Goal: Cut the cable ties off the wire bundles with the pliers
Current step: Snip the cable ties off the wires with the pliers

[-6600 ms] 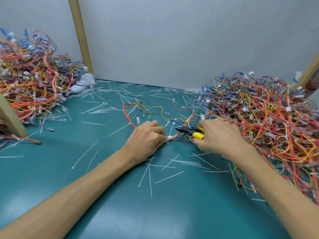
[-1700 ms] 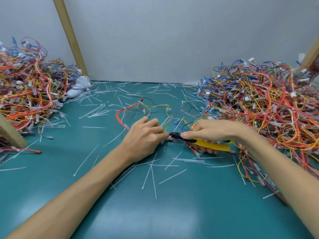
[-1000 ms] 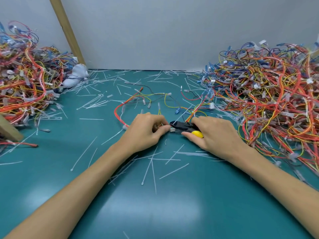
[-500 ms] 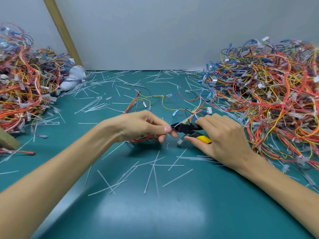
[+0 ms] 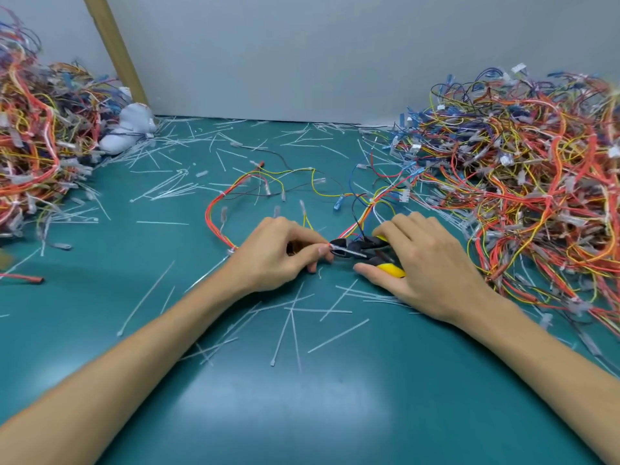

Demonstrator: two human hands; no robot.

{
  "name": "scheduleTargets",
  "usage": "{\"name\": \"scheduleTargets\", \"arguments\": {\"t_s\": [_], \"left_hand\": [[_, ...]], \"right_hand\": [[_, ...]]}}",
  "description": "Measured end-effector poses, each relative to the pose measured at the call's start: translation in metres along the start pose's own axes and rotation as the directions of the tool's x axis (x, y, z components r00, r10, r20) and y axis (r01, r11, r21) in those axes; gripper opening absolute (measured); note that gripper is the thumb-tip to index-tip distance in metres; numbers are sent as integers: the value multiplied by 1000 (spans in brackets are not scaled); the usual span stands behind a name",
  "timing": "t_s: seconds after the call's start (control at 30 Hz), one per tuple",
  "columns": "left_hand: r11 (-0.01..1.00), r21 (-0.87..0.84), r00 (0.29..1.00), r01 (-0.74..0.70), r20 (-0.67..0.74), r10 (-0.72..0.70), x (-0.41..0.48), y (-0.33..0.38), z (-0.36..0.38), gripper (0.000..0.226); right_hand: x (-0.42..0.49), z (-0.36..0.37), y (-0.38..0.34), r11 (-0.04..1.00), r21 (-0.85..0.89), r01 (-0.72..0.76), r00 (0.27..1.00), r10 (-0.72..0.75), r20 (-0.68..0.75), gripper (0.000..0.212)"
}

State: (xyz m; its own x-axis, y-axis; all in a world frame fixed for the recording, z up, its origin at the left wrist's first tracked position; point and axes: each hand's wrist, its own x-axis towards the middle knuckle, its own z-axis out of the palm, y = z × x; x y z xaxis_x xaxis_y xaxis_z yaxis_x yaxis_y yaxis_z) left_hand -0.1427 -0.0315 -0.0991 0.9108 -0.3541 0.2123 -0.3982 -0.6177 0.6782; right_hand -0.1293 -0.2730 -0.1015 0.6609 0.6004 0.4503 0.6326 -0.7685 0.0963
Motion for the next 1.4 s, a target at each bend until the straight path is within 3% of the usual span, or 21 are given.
{"name": "scheduleTargets", "arguments": {"t_s": [0.1, 0.23, 0.8, 1.03, 1.2, 1.4], "left_hand": [[1000, 1, 1000, -4, -2, 4, 0, 1, -2, 33], [1000, 1, 1000, 11, 8, -11, 0, 0, -1, 20], [1000, 2, 998, 16, 54, -16, -1, 0, -3, 20], [988, 143, 995, -55, 86, 43, -3, 2, -5, 24], [887, 433, 986, -161, 23, 168, -4, 3, 2, 24], [863, 467, 967, -195, -58, 250, -8, 2, 3, 25]], "right_hand": [[2, 0, -1, 999, -26, 35, 999, -35, -13, 53], [2, 1, -1, 998, -49, 40, 998, -42, -50, 50], [3, 7, 5, 998, 27, 54, 996, -53, -68, 43], [2, 5, 3, 995, 98, -2, 998, 8, -58, 44], [2, 3, 2, 1000, 27, 12, 998, -11, -56, 52], [0, -2, 0, 997, 71, -14, 1000, 14, -7, 55]]}}
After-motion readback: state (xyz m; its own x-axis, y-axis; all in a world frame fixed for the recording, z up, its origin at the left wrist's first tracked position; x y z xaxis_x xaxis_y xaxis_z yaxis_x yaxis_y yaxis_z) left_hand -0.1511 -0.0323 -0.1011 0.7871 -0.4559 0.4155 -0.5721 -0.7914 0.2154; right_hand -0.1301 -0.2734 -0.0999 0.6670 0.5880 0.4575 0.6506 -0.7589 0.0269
